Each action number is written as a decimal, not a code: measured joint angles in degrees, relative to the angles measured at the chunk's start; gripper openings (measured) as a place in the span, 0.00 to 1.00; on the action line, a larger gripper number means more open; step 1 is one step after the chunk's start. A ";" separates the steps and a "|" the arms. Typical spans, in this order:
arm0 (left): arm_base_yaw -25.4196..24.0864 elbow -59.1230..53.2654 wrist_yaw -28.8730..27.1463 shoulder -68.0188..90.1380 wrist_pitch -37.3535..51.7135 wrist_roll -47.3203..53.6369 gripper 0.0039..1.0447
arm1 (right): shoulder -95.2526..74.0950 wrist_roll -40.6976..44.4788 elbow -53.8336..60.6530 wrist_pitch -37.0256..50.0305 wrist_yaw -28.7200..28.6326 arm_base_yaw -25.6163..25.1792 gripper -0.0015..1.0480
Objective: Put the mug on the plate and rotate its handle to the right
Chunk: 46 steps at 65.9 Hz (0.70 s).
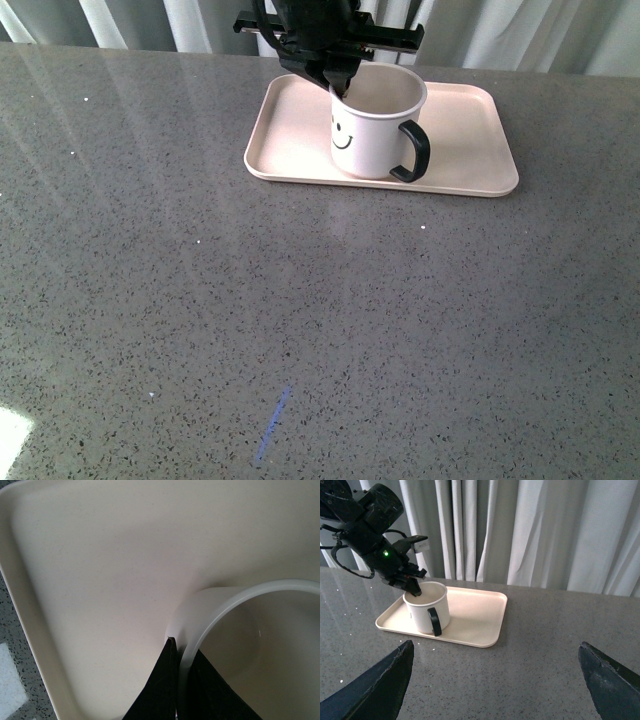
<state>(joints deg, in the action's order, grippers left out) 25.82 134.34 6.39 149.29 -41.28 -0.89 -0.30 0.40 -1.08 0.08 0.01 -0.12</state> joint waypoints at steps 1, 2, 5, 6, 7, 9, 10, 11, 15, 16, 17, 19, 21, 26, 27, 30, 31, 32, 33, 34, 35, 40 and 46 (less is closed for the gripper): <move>0.02 0.00 -0.02 0.07 -0.02 0.00 0.02 | 0.00 0.00 0.00 0.00 0.00 0.00 0.91; 0.02 0.00 -0.02 0.09 -0.02 0.00 0.02 | 0.00 0.00 0.00 0.00 0.00 0.00 0.91; 0.07 0.00 -0.09 0.11 -0.04 0.00 0.02 | 0.00 0.00 0.00 0.00 0.00 0.00 0.91; 0.07 0.00 -0.13 0.11 -0.07 0.00 0.02 | 0.00 0.00 0.00 0.00 0.00 0.00 0.91; 0.09 0.00 -0.15 0.11 -0.07 0.00 0.02 | 0.00 0.00 0.00 0.00 0.00 0.00 0.91; 0.09 0.00 -0.15 0.11 -0.07 0.00 0.02 | 0.00 0.00 0.00 0.00 0.00 0.00 0.91; 0.11 0.00 -0.17 0.11 -0.07 -0.02 0.02 | 0.00 0.00 0.00 0.00 0.00 0.00 0.91; 0.11 0.00 -0.17 0.11 -0.07 -0.02 0.02 | 0.00 0.00 0.00 0.00 0.00 0.00 0.91; 0.11 0.15 -0.13 0.11 -0.07 -0.02 0.02 | 0.00 0.00 0.00 0.00 0.00 0.00 0.91; 0.11 0.17 -0.13 0.11 -0.07 -0.02 0.02 | 0.00 0.00 0.00 0.00 0.00 0.00 0.91; 0.11 0.28 -0.13 0.13 -0.07 0.00 0.02 | 0.00 0.00 0.00 0.00 0.00 0.00 0.91; 0.11 0.35 -0.13 0.17 -0.07 -0.02 0.02 | 0.00 0.00 0.00 0.00 0.00 0.00 0.91; 0.11 0.48 -0.13 0.24 -0.07 -0.02 0.02 | 0.00 0.00 0.00 0.00 0.00 0.00 0.91; 0.11 0.81 -0.13 0.46 -0.13 -0.02 0.02 | 0.00 0.00 0.00 0.00 0.00 0.00 0.91; 0.11 0.90 -0.13 0.52 -0.15 0.00 0.02 | 0.00 0.00 0.00 0.00 0.00 0.00 0.91; 0.11 1.22 -0.15 0.74 -0.39 0.00 0.02 | 0.00 0.00 0.00 0.00 0.00 0.00 0.91; 0.13 1.31 -0.17 0.81 -0.44 0.00 0.02 | 0.00 0.00 0.00 0.00 0.00 0.00 0.91; 0.13 1.33 -0.17 0.83 -0.44 0.00 0.02 | 0.00 0.00 0.00 0.00 0.00 0.00 0.91; 0.15 1.33 -0.20 0.83 -0.44 -0.02 0.02 | 0.00 0.00 0.00 0.00 0.00 0.00 0.91; 0.17 1.33 -0.20 0.83 -0.44 -0.02 0.03 | 0.00 0.00 0.00 0.00 0.00 0.00 0.91; 0.17 1.33 -0.17 0.83 -0.44 0.00 0.06 | 0.00 0.00 0.00 0.00 0.00 0.00 0.91; 0.31 1.42 -0.13 0.83 -0.44 0.00 0.22 | 0.00 0.00 0.00 0.00 0.00 0.00 0.91; 0.50 1.70 -0.13 0.83 -0.44 0.04 0.42 | 0.00 0.00 0.00 0.00 0.00 0.00 0.91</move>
<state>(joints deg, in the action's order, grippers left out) 26.33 136.05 6.26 150.12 -41.71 -0.84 -0.30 0.40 -1.08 0.08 0.01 -0.12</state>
